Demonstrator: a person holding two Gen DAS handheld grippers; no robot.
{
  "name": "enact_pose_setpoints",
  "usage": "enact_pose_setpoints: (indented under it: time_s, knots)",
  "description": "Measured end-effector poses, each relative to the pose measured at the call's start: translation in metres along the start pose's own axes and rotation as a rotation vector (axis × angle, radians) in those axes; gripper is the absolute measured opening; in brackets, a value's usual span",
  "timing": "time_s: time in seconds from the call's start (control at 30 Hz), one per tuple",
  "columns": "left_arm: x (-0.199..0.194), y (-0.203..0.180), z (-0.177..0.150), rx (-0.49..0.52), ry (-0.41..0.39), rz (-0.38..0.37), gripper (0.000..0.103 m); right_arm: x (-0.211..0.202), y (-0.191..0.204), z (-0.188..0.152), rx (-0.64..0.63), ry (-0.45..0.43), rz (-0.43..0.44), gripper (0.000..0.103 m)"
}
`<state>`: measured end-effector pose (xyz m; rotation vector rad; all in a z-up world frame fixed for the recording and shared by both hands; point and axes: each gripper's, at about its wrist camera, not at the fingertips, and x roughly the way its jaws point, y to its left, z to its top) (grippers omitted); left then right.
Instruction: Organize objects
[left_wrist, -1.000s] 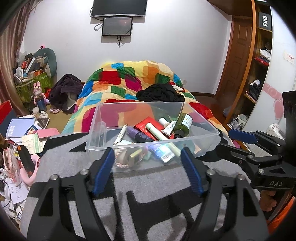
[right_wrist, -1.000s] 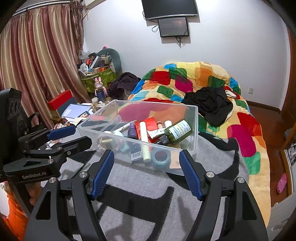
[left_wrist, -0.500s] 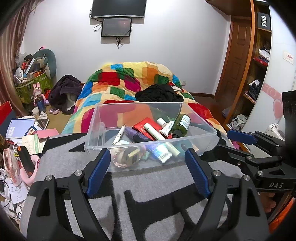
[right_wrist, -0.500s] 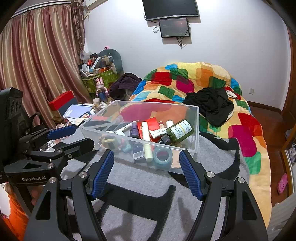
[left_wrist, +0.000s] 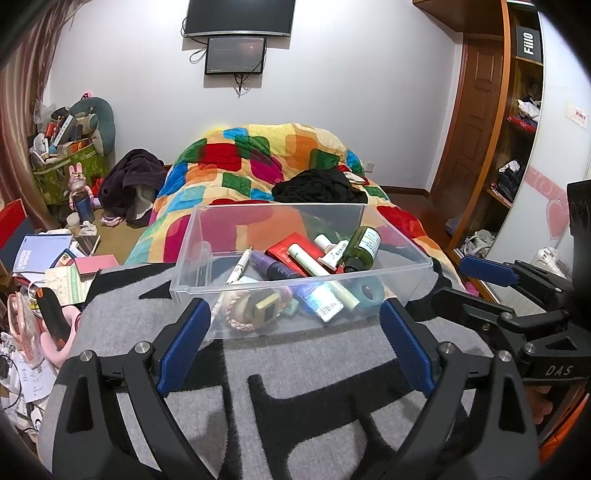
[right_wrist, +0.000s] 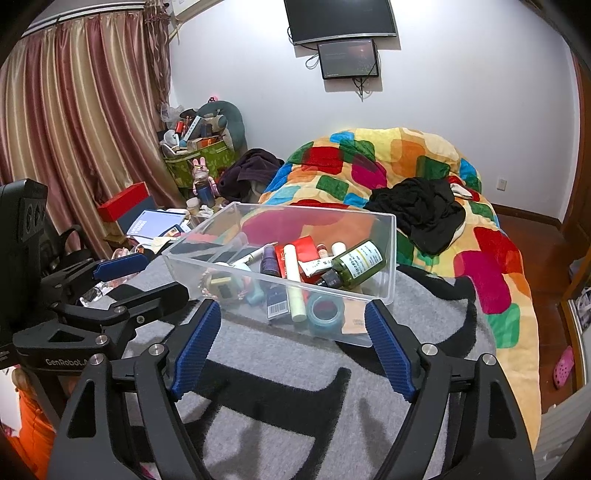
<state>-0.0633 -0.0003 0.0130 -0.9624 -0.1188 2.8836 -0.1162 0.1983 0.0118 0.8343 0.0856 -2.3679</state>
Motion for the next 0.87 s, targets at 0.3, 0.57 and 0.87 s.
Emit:
enact_pose_setpoints:
  time_s: [0.3,0.57,0.87]
  knots:
    - [-0.0024,0.0005,-0.0008,-0.003,0.009,-0.01,0.094,-0.0026,-0.0004,-0.0018,-0.001,-0.001,-0.004,0.078]
    - [-0.0037,0.0024,-0.0009,-0.013,0.011,-0.02,0.094,-0.0042,0.0011,-0.0043,-0.009,0.001,-0.004,0.08]
    - [-0.0061,0.0034,-0.0003,-0.029,0.005,-0.011,0.094,-0.0045,0.0011,-0.0045,-0.006,0.002,-0.007,0.082]
